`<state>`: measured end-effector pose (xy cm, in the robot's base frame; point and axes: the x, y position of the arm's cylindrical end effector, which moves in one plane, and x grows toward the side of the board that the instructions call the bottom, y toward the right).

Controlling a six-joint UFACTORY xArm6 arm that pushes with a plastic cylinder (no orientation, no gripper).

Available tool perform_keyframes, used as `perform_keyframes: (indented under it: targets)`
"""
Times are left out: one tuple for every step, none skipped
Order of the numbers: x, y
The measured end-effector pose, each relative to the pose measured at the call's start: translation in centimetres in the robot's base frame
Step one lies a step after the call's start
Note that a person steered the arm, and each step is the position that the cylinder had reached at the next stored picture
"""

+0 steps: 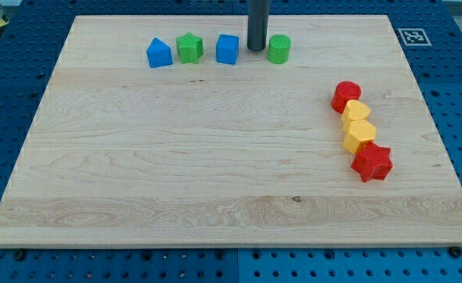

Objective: Move the green circle towards the group of blocks

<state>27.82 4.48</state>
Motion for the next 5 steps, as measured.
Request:
perform_keyframes:
  targets:
    - [0.0, 1.7]
    - [0.0, 3.1]
    - [0.0, 4.6]
    - [0.0, 6.3]
    - [0.6, 6.8]
